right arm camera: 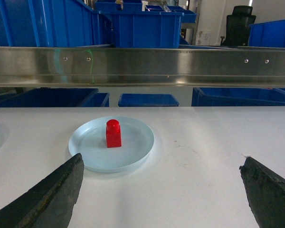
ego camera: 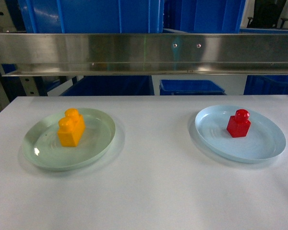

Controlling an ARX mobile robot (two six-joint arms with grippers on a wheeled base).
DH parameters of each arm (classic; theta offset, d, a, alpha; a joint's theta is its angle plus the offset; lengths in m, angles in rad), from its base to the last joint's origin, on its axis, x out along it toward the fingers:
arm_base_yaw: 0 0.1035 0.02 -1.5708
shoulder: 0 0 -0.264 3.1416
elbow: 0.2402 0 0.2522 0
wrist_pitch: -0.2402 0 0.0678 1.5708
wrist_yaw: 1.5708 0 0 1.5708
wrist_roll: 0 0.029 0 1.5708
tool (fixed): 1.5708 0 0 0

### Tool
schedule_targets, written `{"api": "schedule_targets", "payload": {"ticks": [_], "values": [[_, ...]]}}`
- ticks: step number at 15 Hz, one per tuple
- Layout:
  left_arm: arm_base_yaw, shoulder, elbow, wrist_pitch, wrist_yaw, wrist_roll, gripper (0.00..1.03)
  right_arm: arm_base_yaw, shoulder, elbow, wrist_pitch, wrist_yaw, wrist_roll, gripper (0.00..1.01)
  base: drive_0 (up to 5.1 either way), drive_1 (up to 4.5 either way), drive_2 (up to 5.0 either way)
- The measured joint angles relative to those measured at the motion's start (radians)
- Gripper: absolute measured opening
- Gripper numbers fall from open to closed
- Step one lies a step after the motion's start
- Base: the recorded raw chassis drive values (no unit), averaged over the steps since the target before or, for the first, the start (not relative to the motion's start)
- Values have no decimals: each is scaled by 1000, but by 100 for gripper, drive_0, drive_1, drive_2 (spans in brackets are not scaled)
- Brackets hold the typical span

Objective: Sort and place red and yellow blocks in left bins

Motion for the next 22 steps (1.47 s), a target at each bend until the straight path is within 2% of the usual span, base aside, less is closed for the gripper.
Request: {"api": "schedule_targets", "payload": {"ticks": [11, 12, 13, 14, 16, 17, 18, 20, 21, 22], "values": [[0, 0, 0, -1, 1, 0, 98, 0, 0, 0, 0, 0, 0, 98, 0, 0, 0], [14, 19, 2, -16, 6, -6, 98, -6, 8, 1, 6, -16, 0, 98, 0, 0, 0], [31, 112, 24, 24, 16, -22, 98, -40, 81, 11, 68, -60, 9, 98, 0, 0, 0], [47, 216, 71, 84, 29, -28, 98, -45, 201, 46, 145, -61, 29, 98, 0, 0, 0], [60, 472, 204, 253, 32, -42, 98, -8, 516, 207, 322, -88, 77, 98, 0, 0, 0], [40, 627, 271, 331, 28, -45, 98, 1, 702, 315, 387, -101, 95, 98, 0, 0, 0], [7, 789, 343, 373, 19, -43, 98, 8, 891, 419, 395, -100, 114, 98, 0, 0, 0], [-39, 1141, 515, 381, 35, -46, 98, 48, 1272, 610, 377, -98, 139, 98, 0, 0, 0], [-51, 1300, 575, 435, 7, -40, 98, 57, 1417, 687, 383, -87, 139, 98, 0, 0, 0], [-47, 1455, 613, 514, -28, -17, 98, 76, 1532, 726, 456, -55, 127, 98, 0, 0, 0]]}}
